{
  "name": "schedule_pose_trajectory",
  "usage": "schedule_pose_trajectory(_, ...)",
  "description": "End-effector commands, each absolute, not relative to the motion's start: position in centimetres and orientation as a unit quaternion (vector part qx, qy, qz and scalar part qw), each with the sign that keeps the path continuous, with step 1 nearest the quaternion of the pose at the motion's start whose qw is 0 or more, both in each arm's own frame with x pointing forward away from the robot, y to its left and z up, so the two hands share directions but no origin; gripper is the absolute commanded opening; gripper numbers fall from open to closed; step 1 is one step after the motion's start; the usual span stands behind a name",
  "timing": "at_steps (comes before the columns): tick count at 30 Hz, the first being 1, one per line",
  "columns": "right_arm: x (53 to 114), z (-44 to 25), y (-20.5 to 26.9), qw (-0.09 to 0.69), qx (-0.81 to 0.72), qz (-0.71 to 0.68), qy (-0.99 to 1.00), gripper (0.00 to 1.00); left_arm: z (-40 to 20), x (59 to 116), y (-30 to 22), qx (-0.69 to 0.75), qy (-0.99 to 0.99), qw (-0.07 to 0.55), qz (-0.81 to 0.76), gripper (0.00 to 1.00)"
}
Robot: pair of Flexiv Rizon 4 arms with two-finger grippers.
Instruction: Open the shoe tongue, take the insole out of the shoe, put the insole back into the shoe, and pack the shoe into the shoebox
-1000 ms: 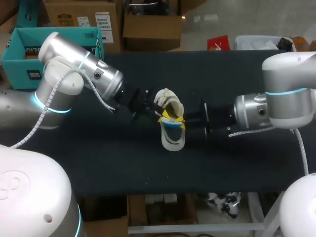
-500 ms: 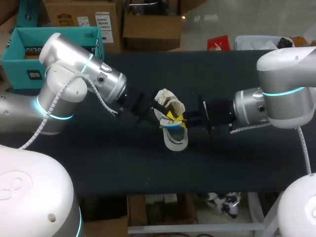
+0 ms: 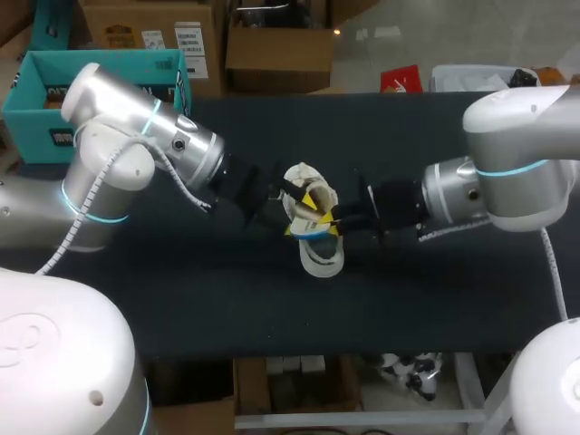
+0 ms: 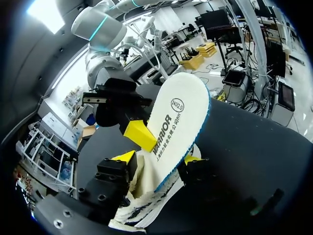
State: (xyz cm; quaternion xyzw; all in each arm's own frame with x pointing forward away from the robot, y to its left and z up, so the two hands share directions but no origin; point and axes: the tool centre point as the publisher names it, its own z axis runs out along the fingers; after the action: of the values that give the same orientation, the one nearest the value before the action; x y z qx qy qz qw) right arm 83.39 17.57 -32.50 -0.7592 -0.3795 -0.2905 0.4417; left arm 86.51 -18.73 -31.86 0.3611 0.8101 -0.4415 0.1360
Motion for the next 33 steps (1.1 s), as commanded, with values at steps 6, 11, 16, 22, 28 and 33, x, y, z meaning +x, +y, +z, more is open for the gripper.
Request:
schedule_pose_trajectory(6, 82.8, -32.3, 17.0, 0.430, -0.766, -0.291, -0.379, 0.00, -32.8, 86.4, -19.0, 0.353, 0.816, 0.136, -0.438, 0.23)
schedule_pose_trajectory(11, 83.3, -32.9, 17.1, 0.429, -0.765, -0.290, -0.383, 0.00, -33.2, 86.4, -19.3, 0.352, 0.822, 0.138, -0.427, 0.00)
schedule_pose_trajectory(16, 84.3, -34.0, 17.1, 0.433, -0.764, -0.285, -0.385, 0.00, -33.8, 87.1, -19.2, 0.340, 0.831, 0.144, -0.416, 0.00)
schedule_pose_trajectory(22, 85.5, -35.1, 17.2, 0.427, -0.768, -0.277, -0.390, 0.00, -34.8, 88.1, -18.9, 0.320, 0.843, 0.137, -0.409, 0.00)
schedule_pose_trajectory(28, 86.1, -35.5, 17.1, 0.424, -0.772, -0.271, -0.388, 0.00, -35.5, 88.9, -18.8, 0.306, 0.850, 0.130, -0.409, 0.01)
schedule_pose_trajectory(33, 85.9, -35.3, 16.9, 0.422, -0.775, -0.272, -0.383, 0.00, -35.0, 88.5, -18.4, 0.305, 0.846, 0.132, -0.417, 0.45)
